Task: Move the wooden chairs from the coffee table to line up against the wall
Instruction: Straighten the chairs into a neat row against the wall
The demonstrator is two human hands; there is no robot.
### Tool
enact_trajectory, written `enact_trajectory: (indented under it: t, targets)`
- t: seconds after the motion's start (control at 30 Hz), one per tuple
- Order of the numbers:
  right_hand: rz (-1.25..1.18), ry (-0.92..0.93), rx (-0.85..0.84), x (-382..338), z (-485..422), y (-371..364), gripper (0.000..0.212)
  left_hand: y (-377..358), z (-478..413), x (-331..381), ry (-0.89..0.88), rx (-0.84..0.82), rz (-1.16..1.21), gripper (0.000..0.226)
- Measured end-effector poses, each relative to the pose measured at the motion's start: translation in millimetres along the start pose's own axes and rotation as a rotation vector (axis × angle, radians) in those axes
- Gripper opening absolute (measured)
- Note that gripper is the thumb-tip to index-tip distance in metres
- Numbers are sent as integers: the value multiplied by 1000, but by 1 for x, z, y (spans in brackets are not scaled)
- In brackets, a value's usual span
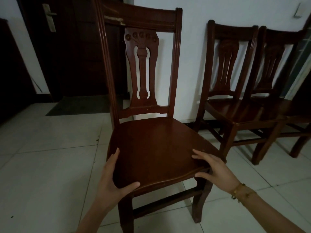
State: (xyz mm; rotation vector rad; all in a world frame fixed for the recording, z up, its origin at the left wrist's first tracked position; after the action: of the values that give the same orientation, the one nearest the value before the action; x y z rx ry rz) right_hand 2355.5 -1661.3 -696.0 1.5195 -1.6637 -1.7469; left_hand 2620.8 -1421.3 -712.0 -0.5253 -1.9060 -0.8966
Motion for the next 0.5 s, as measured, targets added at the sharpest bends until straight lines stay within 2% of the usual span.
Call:
enact_trajectory:
  t: [0.5]
  targets:
    - [4,-49,153,55,-26,19,79,-44,-65,16,-103,-64,46,121]
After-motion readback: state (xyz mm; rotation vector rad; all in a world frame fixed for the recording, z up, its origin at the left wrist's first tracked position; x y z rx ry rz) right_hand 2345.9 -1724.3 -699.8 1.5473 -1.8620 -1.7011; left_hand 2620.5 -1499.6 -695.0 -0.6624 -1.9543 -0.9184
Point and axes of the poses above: each hand's wrist, its own z-axis away from the middle knuckle, its own y-axis out of the back of the hand, x = y × z, the point moved 9 cm from there along -z, towards the middle knuckle, and after that the axes turned 1 degree about -x, right-handed, at the moved point
